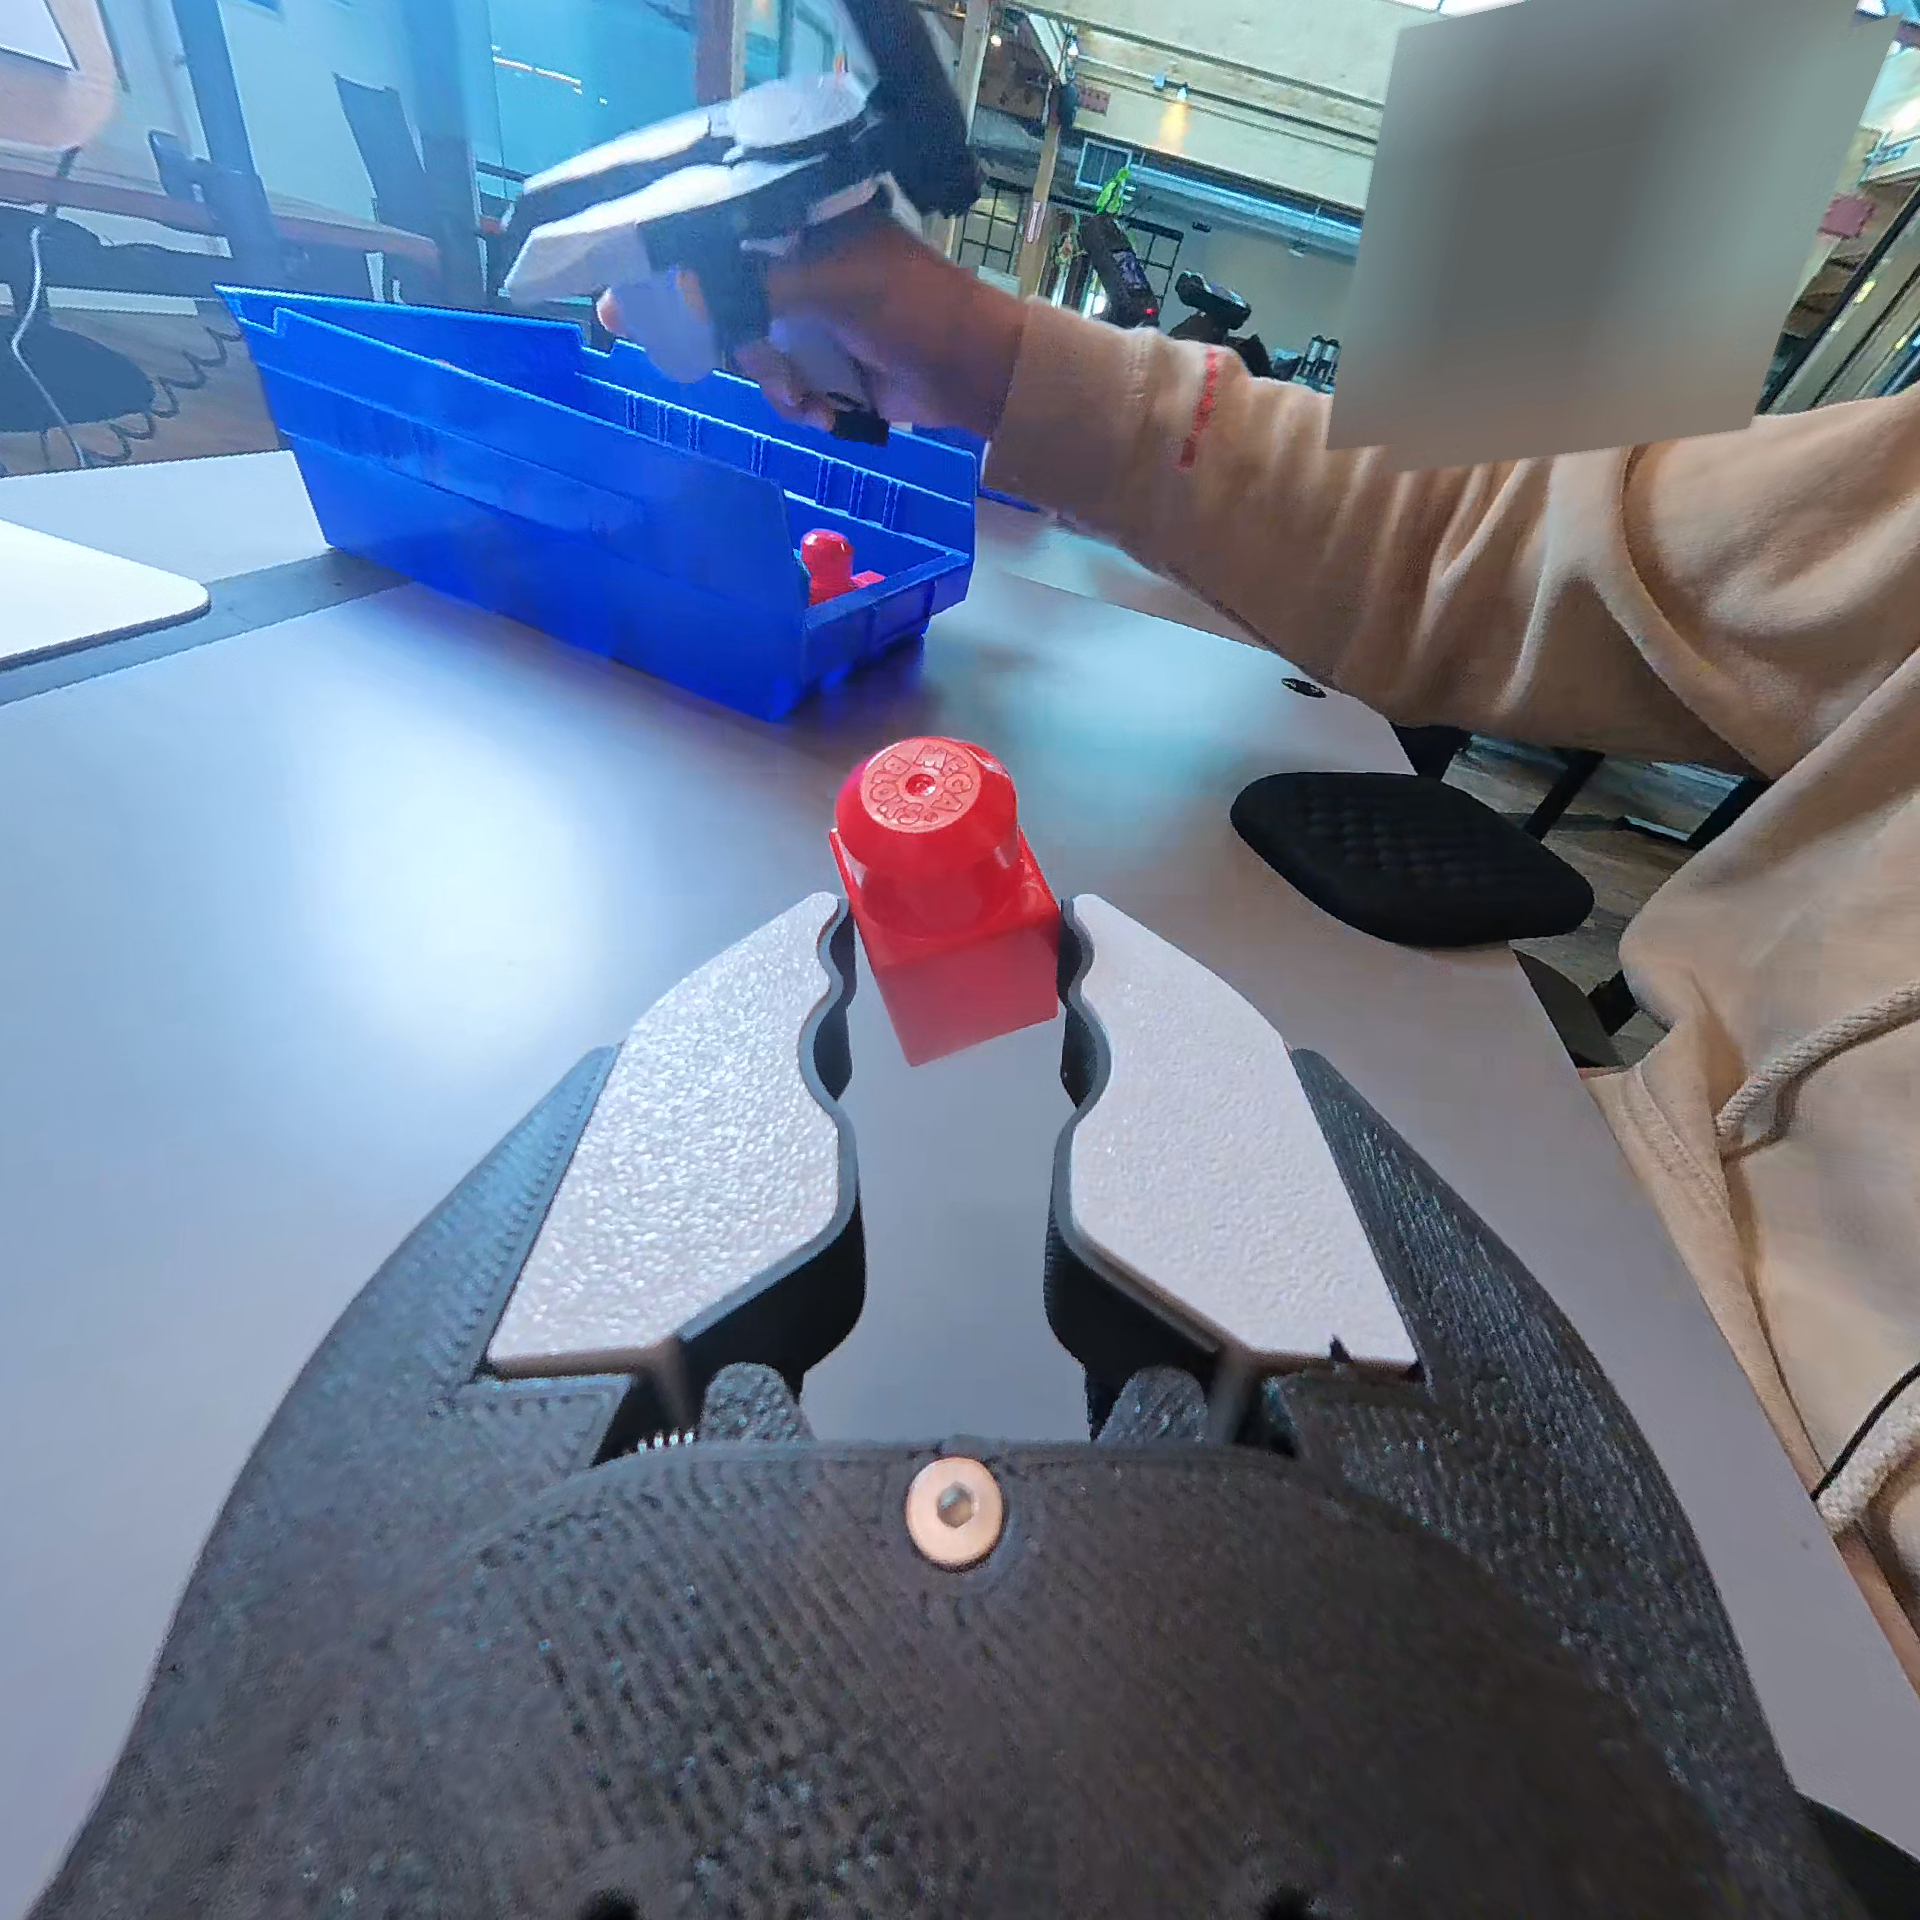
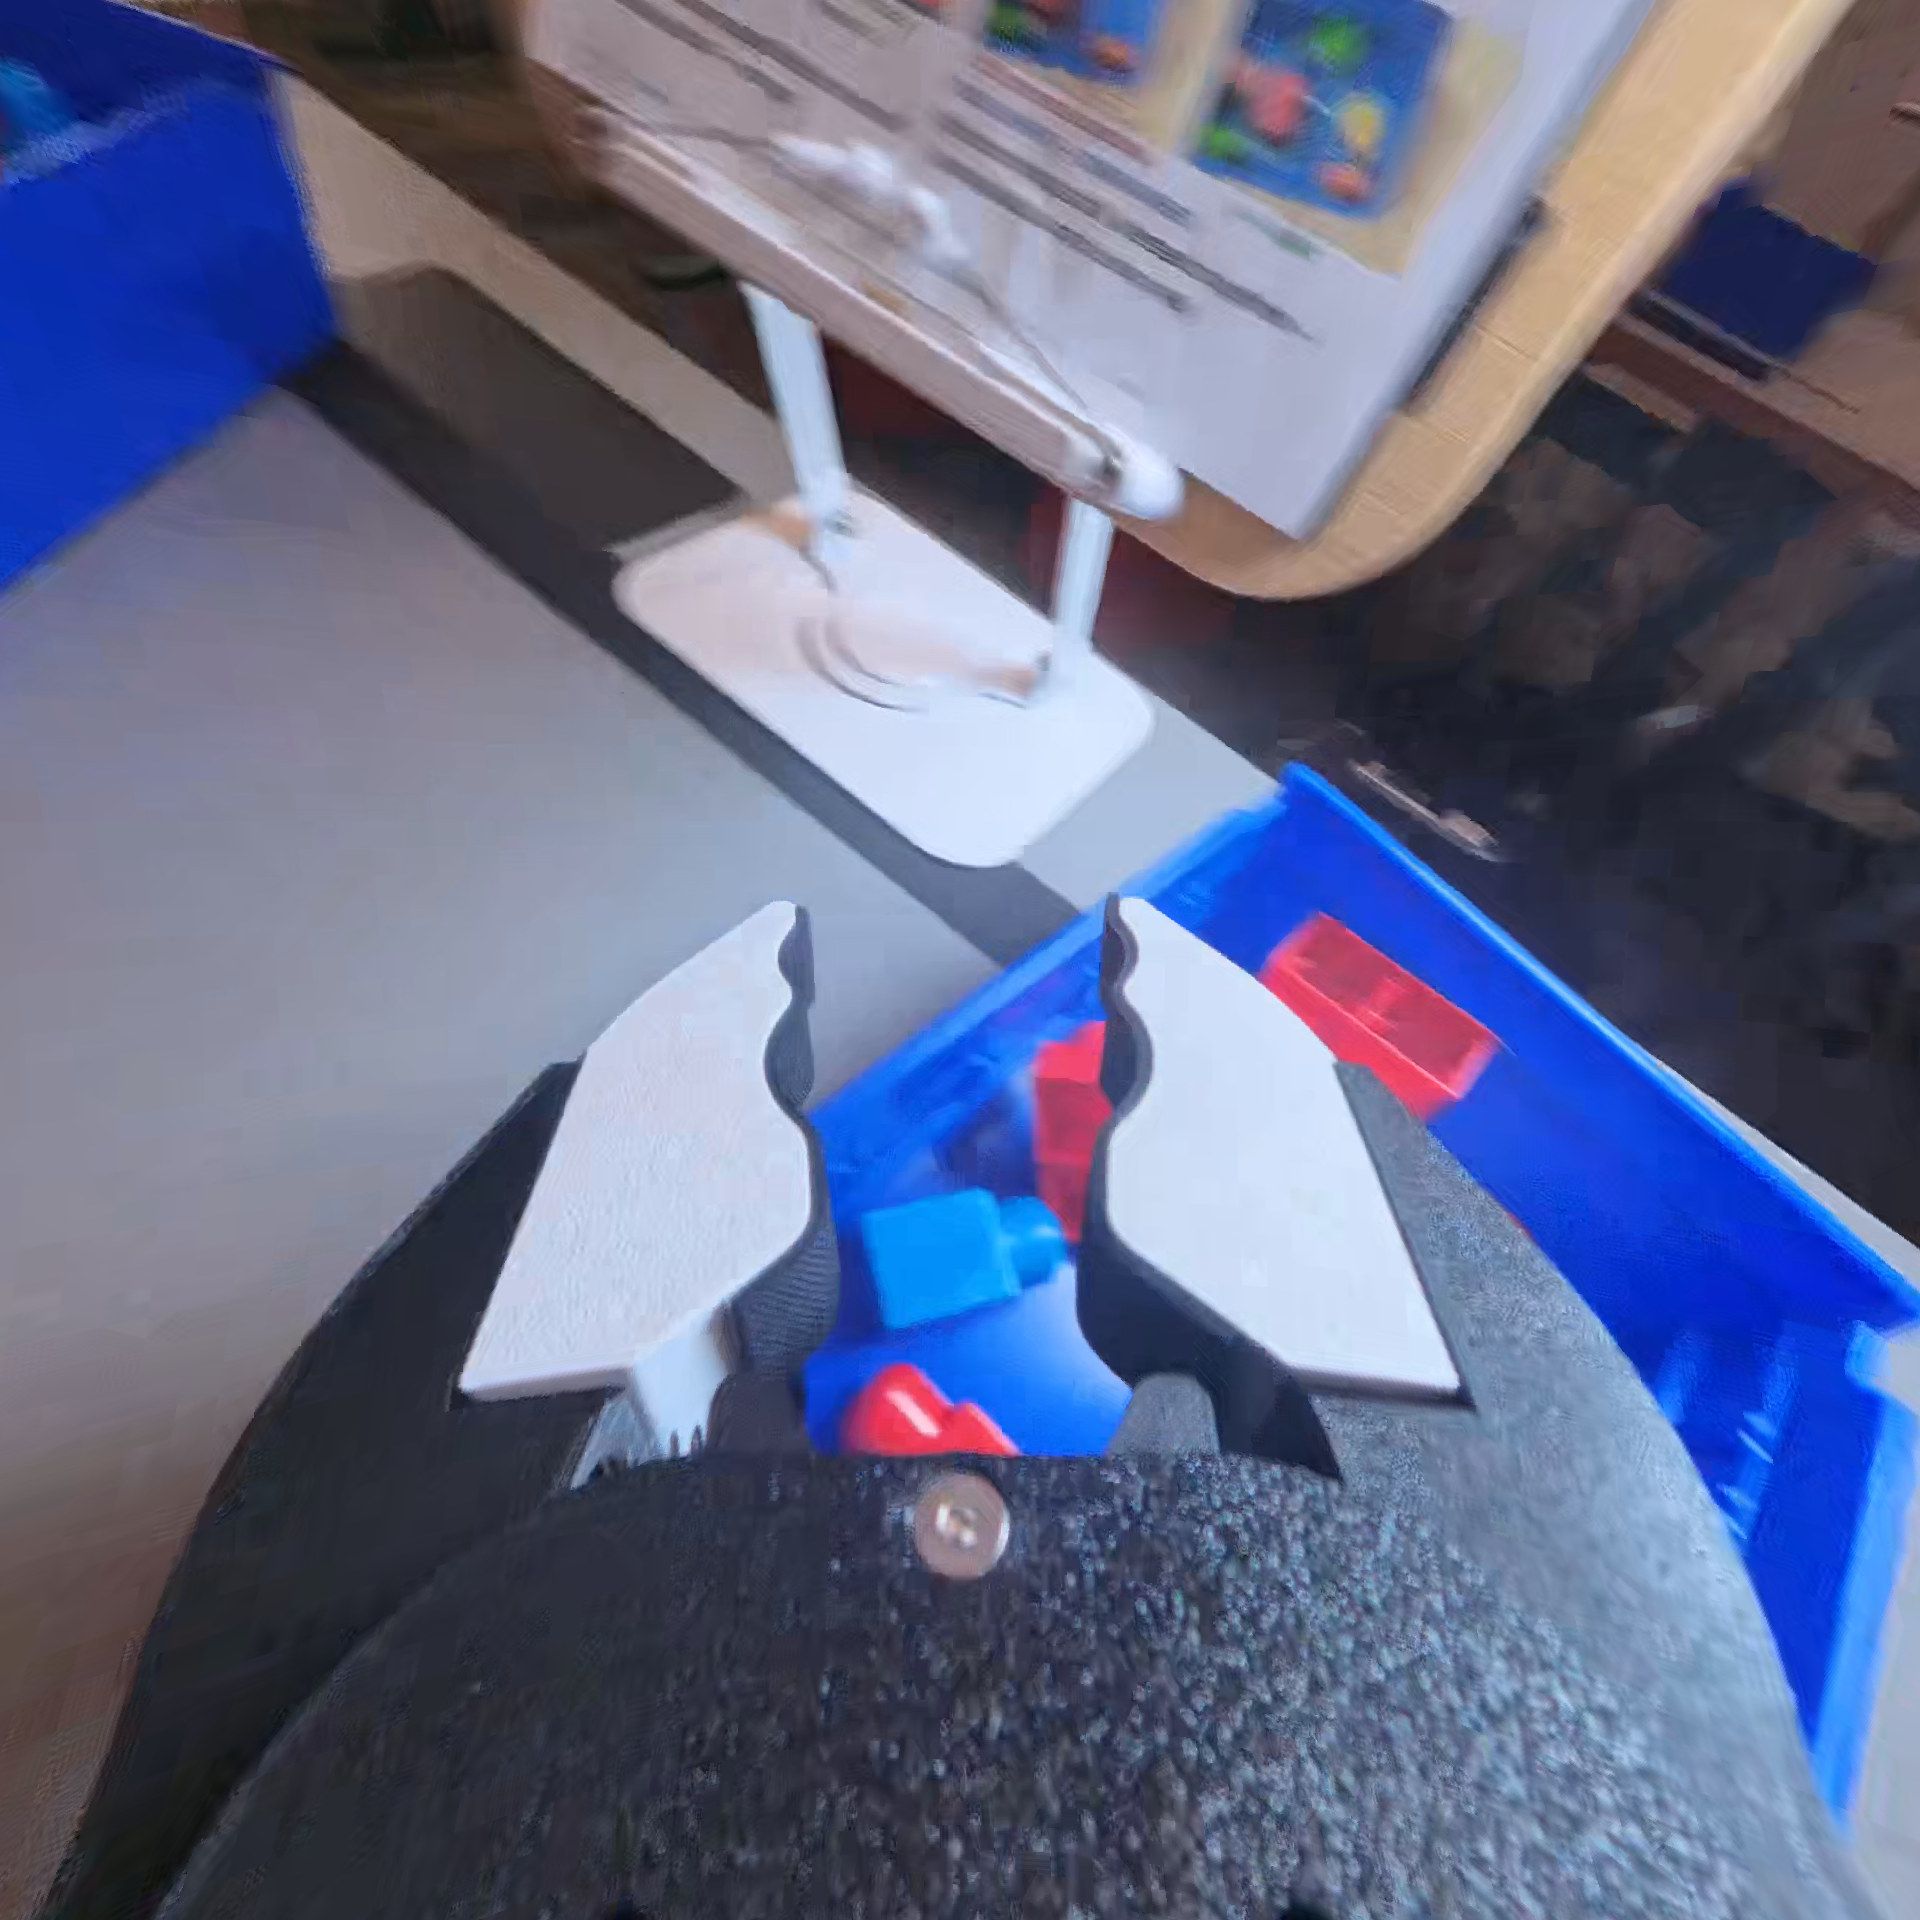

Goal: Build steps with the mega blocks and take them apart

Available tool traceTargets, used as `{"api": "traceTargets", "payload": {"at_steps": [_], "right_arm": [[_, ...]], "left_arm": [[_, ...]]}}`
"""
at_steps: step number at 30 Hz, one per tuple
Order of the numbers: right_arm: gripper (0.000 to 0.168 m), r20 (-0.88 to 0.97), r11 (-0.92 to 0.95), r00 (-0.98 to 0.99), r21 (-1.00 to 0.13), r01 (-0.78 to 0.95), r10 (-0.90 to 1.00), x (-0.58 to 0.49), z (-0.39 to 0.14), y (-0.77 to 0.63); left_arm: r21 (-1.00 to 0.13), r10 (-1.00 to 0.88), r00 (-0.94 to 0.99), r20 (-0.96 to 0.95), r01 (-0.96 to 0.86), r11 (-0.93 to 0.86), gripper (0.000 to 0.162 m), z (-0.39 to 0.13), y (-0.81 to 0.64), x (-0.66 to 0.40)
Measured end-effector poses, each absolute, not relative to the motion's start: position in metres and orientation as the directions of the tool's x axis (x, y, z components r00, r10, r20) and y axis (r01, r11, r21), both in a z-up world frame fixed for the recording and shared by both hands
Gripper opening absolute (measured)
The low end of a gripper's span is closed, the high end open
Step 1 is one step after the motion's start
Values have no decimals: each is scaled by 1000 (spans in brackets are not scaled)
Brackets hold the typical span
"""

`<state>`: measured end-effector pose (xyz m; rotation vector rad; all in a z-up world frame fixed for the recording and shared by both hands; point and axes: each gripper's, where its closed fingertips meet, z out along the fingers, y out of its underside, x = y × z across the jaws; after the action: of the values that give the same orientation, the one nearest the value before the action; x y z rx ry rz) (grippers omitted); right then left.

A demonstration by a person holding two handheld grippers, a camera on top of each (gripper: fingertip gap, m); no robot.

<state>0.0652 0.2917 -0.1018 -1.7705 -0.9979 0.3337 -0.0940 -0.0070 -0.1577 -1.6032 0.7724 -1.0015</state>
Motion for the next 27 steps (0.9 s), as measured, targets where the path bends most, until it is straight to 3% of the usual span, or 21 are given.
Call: {"api": "traceTargets", "payload": {"at_steps": [4,7,12,14,20,24,27], "right_arm": [[51,141,57,143,-879,474,980,-17,-89,151],[52,86,171,-189,-852,495,978,-49,-108,55],[48,-22,184,-384,-851,491,923,-79,-138,-25],[38,-29,178,-390,-857,483,920,-86,-142,-34],[35,27,177,-293,-847,502,956,-69,-133,-10],[35,187,103,100,-832,545,977,-17,-102,94],[35,312,-67,434,-744,665,845,64,-103,191]], "left_arm": [[-975,-880,433,197,-9,-223,37,-156,-11,-89],[-982,-896,409,174,5,-189,37,-148,-17,-86],[-990,-922,369,115,-29,-135,37,-143,-30,-79],[-992,-940,329,92,-53,-115,37,-143,-38,-75],[-997,-919,388,69,-3,-77,45,-130,-31,-85],[-996,-889,448,93,31,-89,39,-125,-19,-100],[-996,-891,445,89,13,-92,37,-128,-19,-98]]}}
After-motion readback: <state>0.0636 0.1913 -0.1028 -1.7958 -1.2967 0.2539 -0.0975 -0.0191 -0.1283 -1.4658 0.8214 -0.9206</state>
